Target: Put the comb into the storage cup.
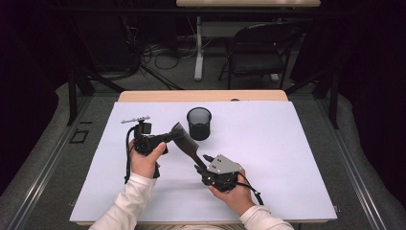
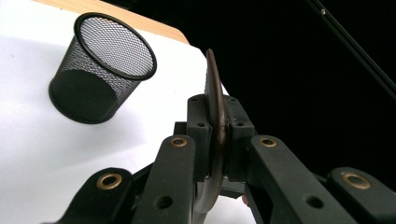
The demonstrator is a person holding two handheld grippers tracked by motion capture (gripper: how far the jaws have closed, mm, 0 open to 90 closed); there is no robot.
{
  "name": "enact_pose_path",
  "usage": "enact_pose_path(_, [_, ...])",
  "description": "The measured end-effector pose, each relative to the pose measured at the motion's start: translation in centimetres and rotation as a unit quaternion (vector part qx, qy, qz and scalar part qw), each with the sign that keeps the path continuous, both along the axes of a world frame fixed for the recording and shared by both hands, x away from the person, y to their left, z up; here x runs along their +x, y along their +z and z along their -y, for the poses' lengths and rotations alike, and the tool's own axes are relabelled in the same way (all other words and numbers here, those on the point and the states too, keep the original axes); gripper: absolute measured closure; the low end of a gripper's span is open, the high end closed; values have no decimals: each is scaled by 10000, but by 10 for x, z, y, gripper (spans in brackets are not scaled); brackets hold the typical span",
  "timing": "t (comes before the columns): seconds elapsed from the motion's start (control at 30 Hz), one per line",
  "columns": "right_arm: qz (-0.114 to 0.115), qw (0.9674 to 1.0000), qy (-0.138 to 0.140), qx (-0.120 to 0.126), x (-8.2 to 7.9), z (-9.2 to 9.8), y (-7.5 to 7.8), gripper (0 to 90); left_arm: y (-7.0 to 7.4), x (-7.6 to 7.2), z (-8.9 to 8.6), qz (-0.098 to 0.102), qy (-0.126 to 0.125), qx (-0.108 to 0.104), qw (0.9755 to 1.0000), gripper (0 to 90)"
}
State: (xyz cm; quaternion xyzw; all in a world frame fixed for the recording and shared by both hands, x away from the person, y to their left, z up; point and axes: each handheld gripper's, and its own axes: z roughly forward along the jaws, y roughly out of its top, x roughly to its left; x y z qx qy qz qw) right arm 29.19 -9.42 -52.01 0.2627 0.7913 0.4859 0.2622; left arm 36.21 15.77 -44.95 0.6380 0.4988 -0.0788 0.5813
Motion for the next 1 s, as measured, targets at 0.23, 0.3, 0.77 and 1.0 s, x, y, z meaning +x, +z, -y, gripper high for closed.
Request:
enact_pose_path(0.23, [12,10000,-25,-2,2,1,0,494,-2,3,-6,-3,165,-63,9998,839])
enact_pose_path(0.3, [1,10000,-40,-3,2,1,0,488,-3,3,-8,3,192,-48,9998,839])
enact_pose_path(0.77, [-113,9999,-21,-62,7,1,-3,447,-3,5,-21,133,542,-123,9984,839])
enact_pose_path(1.0, [-78,9999,-55,-66,8,2,-2,457,-1,4,-26,240,657,-183,9974,839])
